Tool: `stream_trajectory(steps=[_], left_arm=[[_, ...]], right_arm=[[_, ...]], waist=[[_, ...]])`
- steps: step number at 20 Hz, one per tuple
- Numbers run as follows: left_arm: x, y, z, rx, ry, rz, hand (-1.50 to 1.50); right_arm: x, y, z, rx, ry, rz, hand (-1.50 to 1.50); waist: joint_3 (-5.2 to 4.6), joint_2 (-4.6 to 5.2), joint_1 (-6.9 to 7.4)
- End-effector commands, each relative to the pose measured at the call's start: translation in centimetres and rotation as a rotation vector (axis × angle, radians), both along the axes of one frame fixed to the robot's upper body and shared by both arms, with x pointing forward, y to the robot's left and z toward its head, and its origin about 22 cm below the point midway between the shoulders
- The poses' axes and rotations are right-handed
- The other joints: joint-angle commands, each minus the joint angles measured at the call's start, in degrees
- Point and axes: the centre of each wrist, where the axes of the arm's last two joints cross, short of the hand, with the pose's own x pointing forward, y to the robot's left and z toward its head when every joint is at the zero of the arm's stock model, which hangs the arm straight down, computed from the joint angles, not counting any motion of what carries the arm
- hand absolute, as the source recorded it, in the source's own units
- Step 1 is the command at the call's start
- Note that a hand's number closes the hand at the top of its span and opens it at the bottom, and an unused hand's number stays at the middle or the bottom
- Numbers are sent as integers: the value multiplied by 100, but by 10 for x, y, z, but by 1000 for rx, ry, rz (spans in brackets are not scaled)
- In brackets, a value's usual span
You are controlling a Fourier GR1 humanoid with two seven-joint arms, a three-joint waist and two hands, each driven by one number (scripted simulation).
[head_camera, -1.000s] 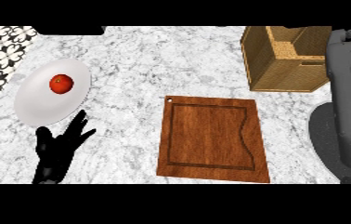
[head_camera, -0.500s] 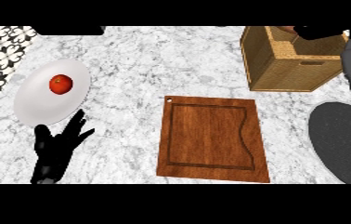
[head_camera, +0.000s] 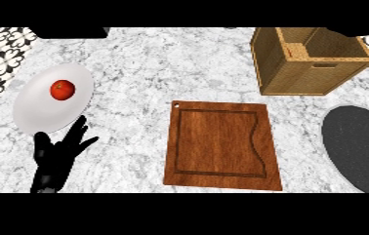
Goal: Pick the sweet potato from the cutting board and place it in the basket
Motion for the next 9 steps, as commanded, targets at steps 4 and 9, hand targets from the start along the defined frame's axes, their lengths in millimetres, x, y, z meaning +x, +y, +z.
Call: stream_trajectory(steps=[4, 9], left_arm=[[-11, -1, -16, -15, 113, 0, 0], [-19, 7, -15, -21, 135, 31, 0]], right_arm=[[-24, -47, 23, 103, -66, -94, -150], [-58, -95, 20, 141, -67, -160, -150]], waist=[[-66, 35, -49], [-65, 24, -91]])
